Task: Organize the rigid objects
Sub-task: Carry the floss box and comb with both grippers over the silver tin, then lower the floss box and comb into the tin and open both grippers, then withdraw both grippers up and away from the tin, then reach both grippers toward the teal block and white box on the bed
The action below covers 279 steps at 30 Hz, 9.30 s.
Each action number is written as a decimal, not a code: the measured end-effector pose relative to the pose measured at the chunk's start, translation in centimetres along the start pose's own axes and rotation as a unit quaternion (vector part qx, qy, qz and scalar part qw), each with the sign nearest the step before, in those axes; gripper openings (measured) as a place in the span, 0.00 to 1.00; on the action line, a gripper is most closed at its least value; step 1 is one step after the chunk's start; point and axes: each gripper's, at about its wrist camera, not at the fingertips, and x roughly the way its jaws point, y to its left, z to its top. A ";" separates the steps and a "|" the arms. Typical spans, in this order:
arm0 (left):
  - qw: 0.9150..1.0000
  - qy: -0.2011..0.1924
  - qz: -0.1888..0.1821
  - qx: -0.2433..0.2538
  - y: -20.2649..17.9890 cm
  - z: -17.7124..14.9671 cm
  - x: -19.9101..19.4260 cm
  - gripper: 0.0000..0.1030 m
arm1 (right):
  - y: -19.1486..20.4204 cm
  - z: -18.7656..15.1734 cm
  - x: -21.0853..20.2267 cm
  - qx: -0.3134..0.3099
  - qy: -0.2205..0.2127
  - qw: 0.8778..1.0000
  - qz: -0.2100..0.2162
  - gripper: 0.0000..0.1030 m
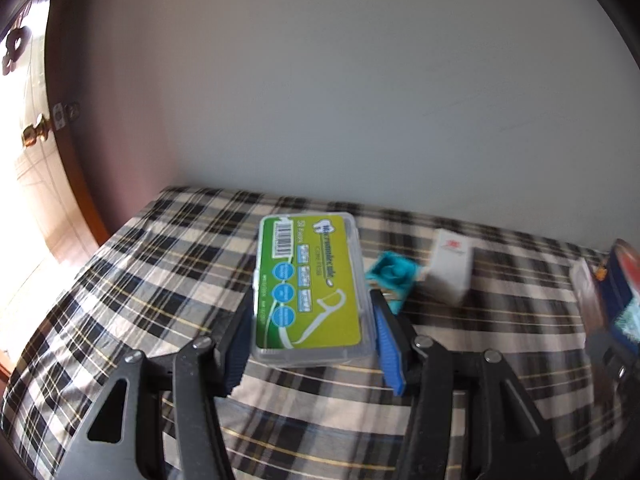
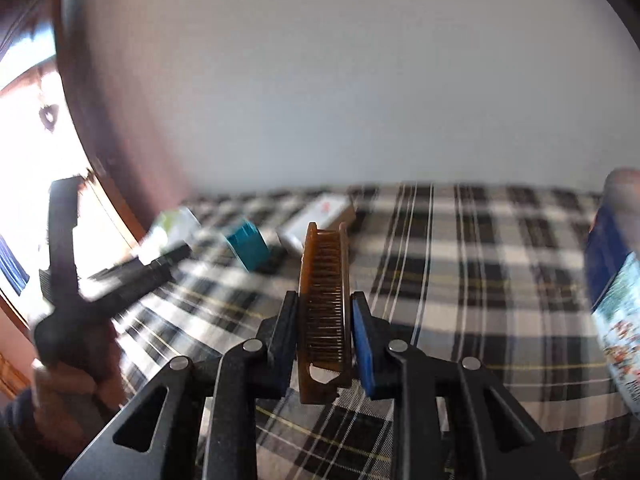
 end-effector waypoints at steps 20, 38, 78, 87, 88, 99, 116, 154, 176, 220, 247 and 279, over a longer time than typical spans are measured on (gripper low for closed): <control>0.990 -0.074 -0.073 0.091 -14.0 -1.5 -6.7 0.52 | -5.4 0.1 -10.3 -0.060 -0.130 0.985 -0.093 0.27; 0.970 -0.097 -0.158 0.159 -29.1 -1.9 -9.5 0.52 | -17.9 0.1 -17.3 0.015 -0.173 0.978 -0.119 0.27; 0.957 -0.001 -0.192 0.215 -44.6 -6.7 -6.8 0.52 | -29.4 0.3 -15.3 0.037 -0.056 0.976 -0.209 0.27; 0.957 0.003 -0.188 0.219 -44.7 -6.8 -6.7 0.73 | -28.9 0.1 -14.3 0.029 -0.039 0.979 -0.197 0.28; 0.957 0.005 -0.190 0.218 -44.7 -6.8 -6.7 0.77 | -29.2 0.1 -14.2 0.031 -0.041 0.980 -0.194 0.28; 0.960 -0.030 -0.178 0.215 -44.0 -6.6 -8.3 1.00 | -28.9 0.2 -16.8 0.043 -0.118 0.971 -0.205 0.70; 0.973 -0.060 -0.131 0.180 -38.4 -6.0 -9.2 1.00 | -29.1 -0.2 -20.8 0.083 -0.219 0.946 -0.224 0.72; 0.970 -0.102 -0.113 0.188 -33.1 -7.7 -11.8 1.00 | -20.4 -4.7 -25.2 0.021 -0.287 0.910 -0.299 0.73; 0.967 -0.104 -0.126 0.193 -28.6 -8.3 -13.1 1.00 | -14.5 -6.2 -24.4 0.003 -0.287 0.911 -0.295 0.73; 0.969 -0.117 -0.075 0.203 -20.7 -5.3 -8.3 1.00 | -8.2 -2.9 -14.4 0.048 -0.253 0.932 -0.256 0.73; 0.992 -0.022 -0.015 0.122 -7.7 -0.3 0.9 1.00 | -2.1 0.7 -2.9 0.044 -0.196 0.963 -0.182 0.73; 0.997 0.060 0.048 -0.026 2.9 2.9 8.3 0.29 | 2.2 3.7 9.4 0.059 -0.041 0.992 -0.105 0.73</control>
